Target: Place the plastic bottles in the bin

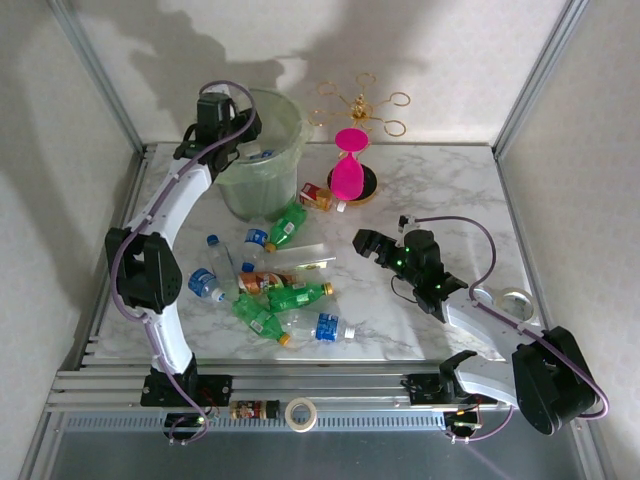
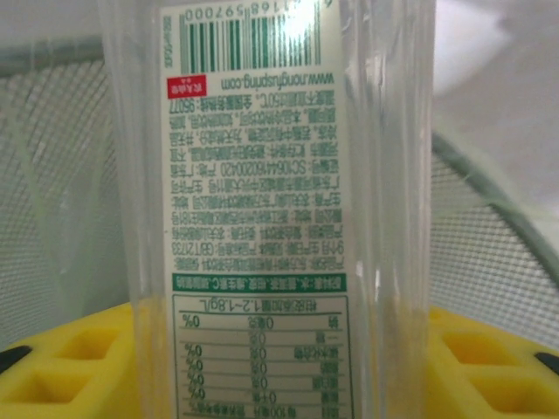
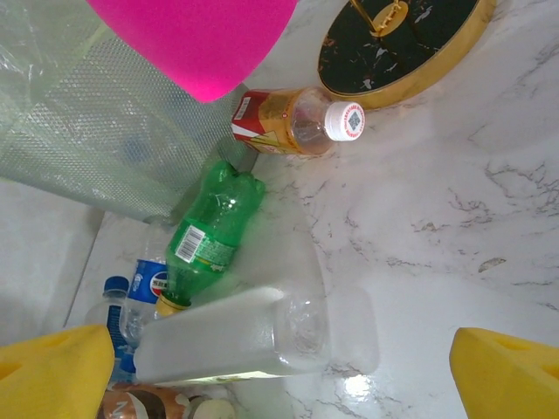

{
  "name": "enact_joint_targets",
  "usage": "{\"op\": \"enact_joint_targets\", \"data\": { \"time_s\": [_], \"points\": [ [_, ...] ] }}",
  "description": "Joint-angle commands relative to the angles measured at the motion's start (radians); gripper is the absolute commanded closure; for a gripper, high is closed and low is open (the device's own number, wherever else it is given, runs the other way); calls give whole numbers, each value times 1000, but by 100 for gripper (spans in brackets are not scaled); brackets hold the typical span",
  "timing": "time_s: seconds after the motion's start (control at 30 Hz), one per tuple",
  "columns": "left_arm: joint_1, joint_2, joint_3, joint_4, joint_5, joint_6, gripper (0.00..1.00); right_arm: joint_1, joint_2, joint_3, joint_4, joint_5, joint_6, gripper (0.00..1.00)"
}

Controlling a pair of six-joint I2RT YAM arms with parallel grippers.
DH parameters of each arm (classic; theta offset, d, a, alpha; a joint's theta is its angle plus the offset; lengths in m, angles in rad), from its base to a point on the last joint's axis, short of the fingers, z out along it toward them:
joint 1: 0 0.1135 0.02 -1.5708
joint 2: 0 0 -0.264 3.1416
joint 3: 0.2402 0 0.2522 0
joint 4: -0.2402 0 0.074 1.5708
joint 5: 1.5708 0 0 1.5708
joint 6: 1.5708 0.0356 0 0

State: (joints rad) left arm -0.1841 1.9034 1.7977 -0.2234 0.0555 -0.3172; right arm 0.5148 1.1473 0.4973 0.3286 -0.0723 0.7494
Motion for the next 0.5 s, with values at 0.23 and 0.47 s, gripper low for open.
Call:
{"op": "enact_joint_targets", "data": {
  "time_s": [0.23,0.47],
  "points": [
    [1,-55,46,-7,-31,12,19,0,25,22,-12,4,-43,1],
    [-2,-175,-22,43,9,-15,15,5,91,87,-56,-11,-107,1]
  ]
}}
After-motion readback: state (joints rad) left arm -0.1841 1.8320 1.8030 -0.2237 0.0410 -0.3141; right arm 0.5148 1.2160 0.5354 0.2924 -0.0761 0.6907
